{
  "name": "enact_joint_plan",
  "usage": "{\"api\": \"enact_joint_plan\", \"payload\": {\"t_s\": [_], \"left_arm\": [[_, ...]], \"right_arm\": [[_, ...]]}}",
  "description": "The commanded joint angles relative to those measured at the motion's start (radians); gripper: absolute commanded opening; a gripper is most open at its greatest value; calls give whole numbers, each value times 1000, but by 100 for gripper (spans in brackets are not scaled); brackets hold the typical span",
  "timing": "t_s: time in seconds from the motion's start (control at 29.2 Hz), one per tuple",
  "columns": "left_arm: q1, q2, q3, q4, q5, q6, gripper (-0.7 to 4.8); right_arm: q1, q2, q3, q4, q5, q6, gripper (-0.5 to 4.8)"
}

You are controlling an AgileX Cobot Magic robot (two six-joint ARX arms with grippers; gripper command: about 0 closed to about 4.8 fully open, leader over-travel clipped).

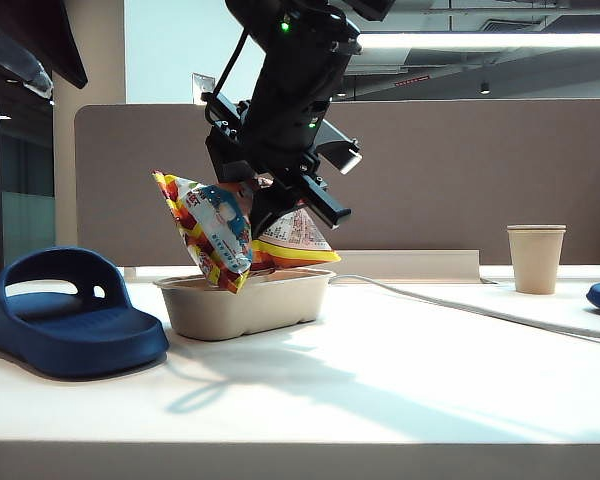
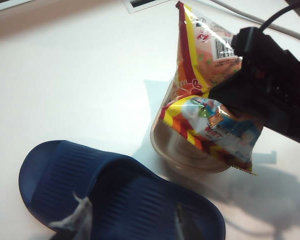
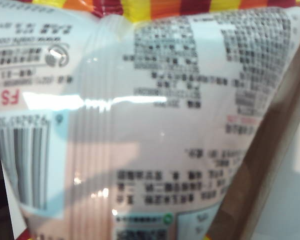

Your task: Pick up a bag of chips and put them in the box.

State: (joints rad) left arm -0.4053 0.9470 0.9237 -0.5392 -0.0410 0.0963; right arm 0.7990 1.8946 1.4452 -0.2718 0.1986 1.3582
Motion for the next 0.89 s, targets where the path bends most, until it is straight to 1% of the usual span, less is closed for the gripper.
{"api": "enact_joint_plan", "payload": {"t_s": [0.03,0.31,0.89], "left_arm": [[0,-3,5,4,4,-3,215],[0,-5,5,5,3,-4,215],[0,-7,5,10,3,-3,215]], "right_arm": [[1,-7,5,6,12,7,134],[3,-7,5,6,13,106,134],[5,-7,5,-24,9,120,135]]}}
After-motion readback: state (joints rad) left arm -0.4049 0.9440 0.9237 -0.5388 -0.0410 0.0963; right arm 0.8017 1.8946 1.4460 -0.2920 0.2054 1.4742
